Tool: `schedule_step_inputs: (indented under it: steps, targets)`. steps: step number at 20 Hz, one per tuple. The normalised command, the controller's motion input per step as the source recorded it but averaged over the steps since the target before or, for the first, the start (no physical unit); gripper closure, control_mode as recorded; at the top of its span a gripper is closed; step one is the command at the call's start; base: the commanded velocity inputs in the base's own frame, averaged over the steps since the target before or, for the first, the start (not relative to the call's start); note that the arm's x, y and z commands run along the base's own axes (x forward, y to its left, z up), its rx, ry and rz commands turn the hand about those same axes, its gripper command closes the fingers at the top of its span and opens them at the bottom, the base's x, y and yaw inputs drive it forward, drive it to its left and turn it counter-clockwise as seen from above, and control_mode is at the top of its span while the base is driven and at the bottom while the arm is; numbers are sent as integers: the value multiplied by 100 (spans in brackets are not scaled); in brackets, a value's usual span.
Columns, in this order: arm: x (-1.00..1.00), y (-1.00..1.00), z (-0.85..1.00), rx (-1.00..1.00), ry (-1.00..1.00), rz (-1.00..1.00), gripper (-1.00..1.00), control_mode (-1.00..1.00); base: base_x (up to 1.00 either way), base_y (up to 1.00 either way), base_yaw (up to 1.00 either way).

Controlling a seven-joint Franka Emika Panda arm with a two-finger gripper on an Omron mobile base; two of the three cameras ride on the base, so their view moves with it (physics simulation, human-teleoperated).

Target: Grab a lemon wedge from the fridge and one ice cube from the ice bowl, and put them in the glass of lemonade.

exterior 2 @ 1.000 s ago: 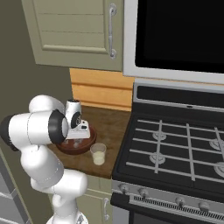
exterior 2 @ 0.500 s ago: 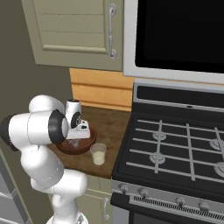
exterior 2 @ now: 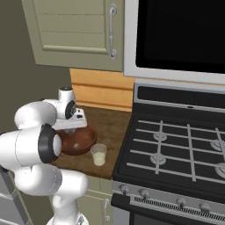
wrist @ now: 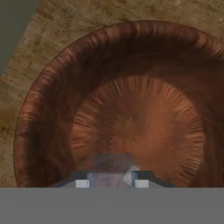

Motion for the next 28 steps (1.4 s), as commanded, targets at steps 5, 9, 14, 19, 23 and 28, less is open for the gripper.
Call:
schedule_step_inputs:
  steps: [5,9,14,19,23,28]
  targets:
    - [-44,-13,9,5,-21,-1,100,-100,0,0,0]
    - [-50,-27,0,6,-12,0,100,-100,0,0,0]
    - [-40,-31,1,8,-10,0,100,-100,0,0,0]
    - [-16,-23,13,9,-8,0,100,-100,0,0,0]
    - [0,-29,67,-7,4,0,100,-100,0,0,0]
    - [7,-36,100,-13,31,-3,100,-100,0,0,0]
